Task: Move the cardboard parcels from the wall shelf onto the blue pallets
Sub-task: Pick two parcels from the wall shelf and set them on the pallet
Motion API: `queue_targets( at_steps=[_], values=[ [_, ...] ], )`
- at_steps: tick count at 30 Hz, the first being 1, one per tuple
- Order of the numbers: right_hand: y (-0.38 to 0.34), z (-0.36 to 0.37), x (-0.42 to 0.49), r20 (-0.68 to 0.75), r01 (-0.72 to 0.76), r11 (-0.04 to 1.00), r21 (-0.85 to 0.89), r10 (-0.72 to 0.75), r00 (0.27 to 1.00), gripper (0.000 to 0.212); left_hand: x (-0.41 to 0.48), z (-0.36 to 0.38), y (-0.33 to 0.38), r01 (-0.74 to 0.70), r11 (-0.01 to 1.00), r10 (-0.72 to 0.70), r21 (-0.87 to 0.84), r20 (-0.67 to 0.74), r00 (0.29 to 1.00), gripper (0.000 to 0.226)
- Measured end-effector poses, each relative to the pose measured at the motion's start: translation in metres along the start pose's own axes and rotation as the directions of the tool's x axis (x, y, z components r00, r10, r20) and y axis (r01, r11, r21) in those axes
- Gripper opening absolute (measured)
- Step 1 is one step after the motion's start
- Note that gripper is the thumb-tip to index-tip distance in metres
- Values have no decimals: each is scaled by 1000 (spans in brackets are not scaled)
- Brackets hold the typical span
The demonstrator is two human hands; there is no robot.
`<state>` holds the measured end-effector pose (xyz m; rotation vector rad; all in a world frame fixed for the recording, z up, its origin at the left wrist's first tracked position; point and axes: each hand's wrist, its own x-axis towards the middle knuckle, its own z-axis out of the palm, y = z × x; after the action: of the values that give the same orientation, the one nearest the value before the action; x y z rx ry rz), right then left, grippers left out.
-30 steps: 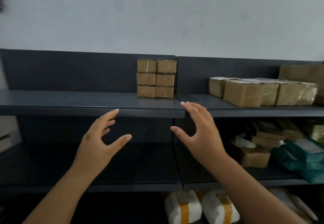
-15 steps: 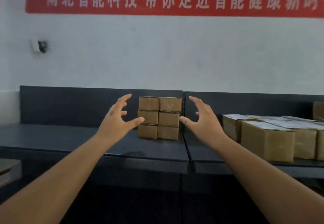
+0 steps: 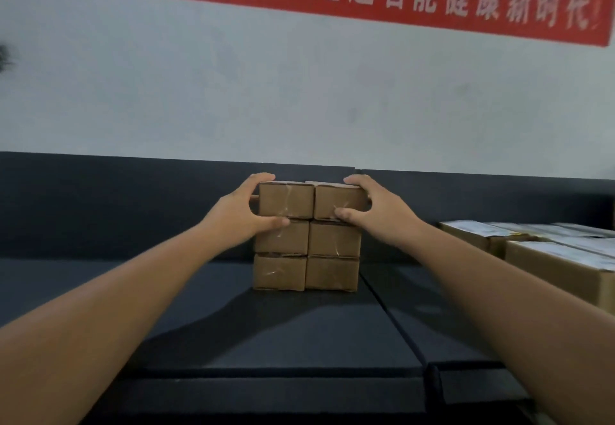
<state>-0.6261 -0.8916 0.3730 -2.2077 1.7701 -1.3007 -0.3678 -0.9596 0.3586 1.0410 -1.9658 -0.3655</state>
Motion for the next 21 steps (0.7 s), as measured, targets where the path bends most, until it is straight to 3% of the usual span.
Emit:
queue_targets(
  at_steps=[3, 7, 13, 21],
  values=[
    [0, 0, 1, -23, 31, 1000, 1, -31, 999, 47, -1, -2, 0, -26, 1000, 26, -14, -11, 1000, 74],
    [-4, -8, -6, -53, 69, 997, 42, -67, 996, 49, -11, -4, 16, -54, 998, 53, -13, -63, 997, 72],
    [-23, -29, -40, -89, 181, 975, 128, -171, 981, 51, -65, -10, 61, -72, 994, 92, 85, -275, 957, 75],
    [-54, -24, -105, -171, 378, 888, 261, -343, 924, 52, -172, -17, 100, -42, 995, 79, 90, -469, 879, 77]
  ],
)
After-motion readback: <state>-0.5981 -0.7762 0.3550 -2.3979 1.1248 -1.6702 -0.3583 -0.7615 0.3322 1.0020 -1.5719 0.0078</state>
